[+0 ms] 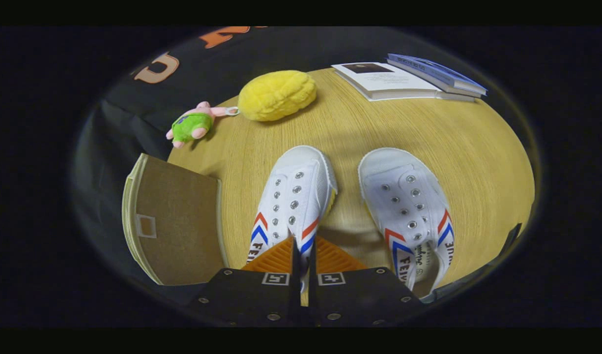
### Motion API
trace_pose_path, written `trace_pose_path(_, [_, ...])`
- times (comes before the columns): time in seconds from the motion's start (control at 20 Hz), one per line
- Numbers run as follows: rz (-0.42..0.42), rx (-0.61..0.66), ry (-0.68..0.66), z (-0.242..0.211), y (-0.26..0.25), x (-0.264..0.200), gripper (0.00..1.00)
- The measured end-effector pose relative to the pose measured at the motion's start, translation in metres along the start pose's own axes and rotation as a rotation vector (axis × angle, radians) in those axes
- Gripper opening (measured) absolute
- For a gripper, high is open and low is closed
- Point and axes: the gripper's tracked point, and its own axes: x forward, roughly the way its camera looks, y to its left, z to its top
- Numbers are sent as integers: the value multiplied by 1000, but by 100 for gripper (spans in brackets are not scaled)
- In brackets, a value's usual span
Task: Open the storage box then place both shoes into the box .Put the left shoe in first, then the right shoe, with the right side of both shoes facing outward in a uniform manner.
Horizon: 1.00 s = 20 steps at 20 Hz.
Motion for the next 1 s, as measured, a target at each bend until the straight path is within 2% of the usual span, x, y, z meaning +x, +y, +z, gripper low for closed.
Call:
trace_pose_path(0.35, [93, 2, -95, 33, 48, -46, 7])
trace_pose_path(0.7, [201, -126, -213, 72, 134, -105, 7])
trace_pose_path(0.85, [262, -216, -226, 71, 177, -111, 7])
trace_pose_path(1.0, [293, -267, -195, 59, 212, -97, 7])
